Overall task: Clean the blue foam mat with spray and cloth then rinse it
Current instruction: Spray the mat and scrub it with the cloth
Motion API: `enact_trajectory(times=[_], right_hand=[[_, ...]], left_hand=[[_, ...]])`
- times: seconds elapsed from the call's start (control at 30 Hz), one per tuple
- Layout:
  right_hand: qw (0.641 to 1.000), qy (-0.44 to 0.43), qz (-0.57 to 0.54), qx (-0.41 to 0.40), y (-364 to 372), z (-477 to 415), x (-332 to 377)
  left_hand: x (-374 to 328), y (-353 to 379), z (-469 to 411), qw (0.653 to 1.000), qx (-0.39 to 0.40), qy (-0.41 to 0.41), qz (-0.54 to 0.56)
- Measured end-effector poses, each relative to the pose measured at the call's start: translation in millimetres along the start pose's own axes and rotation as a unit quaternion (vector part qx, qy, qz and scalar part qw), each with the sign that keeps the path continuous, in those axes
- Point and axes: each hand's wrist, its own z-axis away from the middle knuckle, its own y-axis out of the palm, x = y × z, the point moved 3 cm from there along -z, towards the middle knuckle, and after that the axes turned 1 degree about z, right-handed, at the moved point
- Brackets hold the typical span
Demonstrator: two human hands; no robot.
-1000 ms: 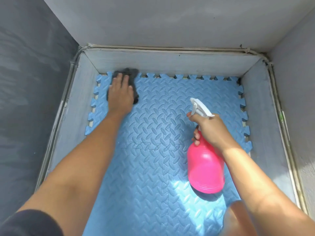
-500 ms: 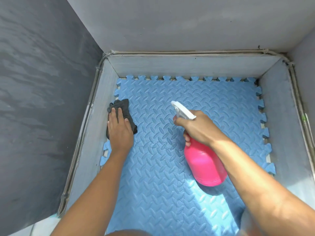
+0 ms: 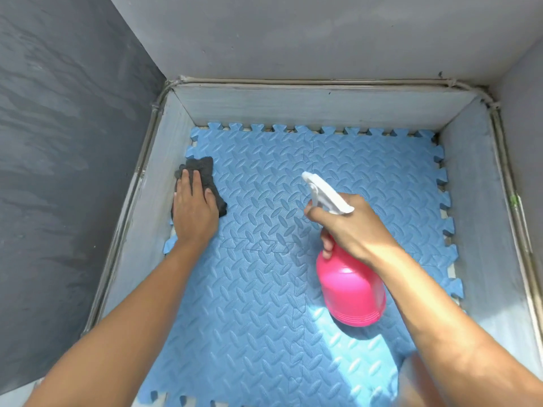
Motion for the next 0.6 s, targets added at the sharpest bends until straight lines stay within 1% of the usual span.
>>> enact_trajectory(times=[0.13,0.2,0.23,0.3,0.33,0.37,0.4,0.43,0.47,0.5,0.53,0.6], right_hand=[[0.995,-0.017,-0.096,-0.023,-20.0,3.1,-15.0],[0.988,-0.007,-0.147,-0.056,-29.2,2.5,-26.8],[0.983,-0.001,-0.169,-0.074,-35.2,3.3,-32.9],[0.970,0.009,-0.219,-0.104,-46.1,5.0,-43.1],[0.962,0.016,-0.245,-0.117,-50.8,6.4,-47.7],[0.954,0.023,-0.268,-0.131,-55.9,8.8,-51.8],[0.947,0.027,-0.286,-0.143,-58.5,11.9,-56.2],[0.940,0.028,-0.299,-0.158,-62.0,16.0,-61.1],[0.935,0.026,-0.311,-0.170,-64.5,20.4,-64.5],[0.930,0.026,-0.323,-0.176,-64.5,24.5,-66.6],[0.924,0.029,-0.334,-0.183,-66.8,28.1,-69.5],[0.917,0.041,-0.344,-0.198,-71.0,32.3,-75.0]], left_hand=[[-36.8,11.8,-69.5,1.000,0.011,-0.027,0.002],[-76.3,29.4,-85.3,1.000,0.020,0.004,-0.014],[-105.5,38.9,-81.1,0.999,0.028,0.039,-0.021],[-172.1,56.8,-49.8,0.987,0.049,0.152,-0.017],[-206.1,66.3,-24.8,0.970,0.066,0.234,-0.007],[-238.3,76.4,2.3,0.941,0.087,0.327,0.002],[-261.9,83.7,27.1,0.904,0.111,0.414,0.007],[-280.6,88.9,46.4,0.863,0.137,0.485,0.006],[-290.8,91.2,54.4,0.833,0.157,0.530,0.005],[-291.8,90.5,51.5,0.823,0.164,0.544,0.007],[-291.0,90.3,42.0,0.828,0.159,0.537,0.015],[-277.2,85.9,17.6,0.865,0.148,0.479,0.024]])
